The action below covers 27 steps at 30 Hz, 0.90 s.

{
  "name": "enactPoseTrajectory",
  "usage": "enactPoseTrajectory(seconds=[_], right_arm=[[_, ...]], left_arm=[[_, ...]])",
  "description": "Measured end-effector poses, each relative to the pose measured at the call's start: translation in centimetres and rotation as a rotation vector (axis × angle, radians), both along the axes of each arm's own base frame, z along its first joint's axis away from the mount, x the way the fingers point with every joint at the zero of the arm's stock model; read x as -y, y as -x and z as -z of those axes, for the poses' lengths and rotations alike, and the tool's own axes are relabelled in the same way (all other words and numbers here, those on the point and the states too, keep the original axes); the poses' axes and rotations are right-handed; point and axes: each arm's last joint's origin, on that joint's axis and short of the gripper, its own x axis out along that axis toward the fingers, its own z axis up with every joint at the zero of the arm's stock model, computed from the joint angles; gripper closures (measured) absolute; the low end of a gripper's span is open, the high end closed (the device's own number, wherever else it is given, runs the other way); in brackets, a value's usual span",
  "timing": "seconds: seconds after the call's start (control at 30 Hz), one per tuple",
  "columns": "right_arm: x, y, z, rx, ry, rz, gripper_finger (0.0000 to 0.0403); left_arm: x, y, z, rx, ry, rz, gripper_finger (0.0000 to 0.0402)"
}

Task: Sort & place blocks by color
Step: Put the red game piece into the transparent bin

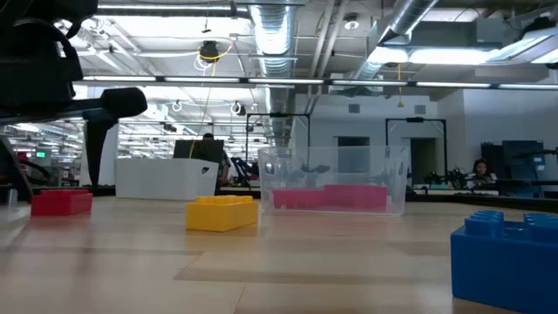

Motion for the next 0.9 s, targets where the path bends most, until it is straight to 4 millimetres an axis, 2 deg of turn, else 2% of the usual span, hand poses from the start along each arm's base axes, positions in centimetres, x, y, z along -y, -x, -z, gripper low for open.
enactPoseTrajectory(seconds=[0.23,0.43,0.57,0.9], right_arm=[[0.0,0.0,0.0,0.0,0.0,0.0,0.0336],[-0.5,0.3,-0.1,0.005,0.017,-0.013,0.0336],[-1.0,0.5,-0.2,0.022,0.045,-0.024,0.0336],[-0.6,0.3,-0.2,0.021,0.041,-0.011,0.0336]], left_arm=[[0.1,0.0,0.4,-0.005,0.088,-0.026,0.0161],[-0.4,0.1,1.1,-0.037,0.202,-0.097,0.0204],[-0.6,0.0,1.2,-0.042,0.217,-0.127,0.0246],[-0.4,-0.4,1.1,-0.013,0.266,-0.174,0.0391]])
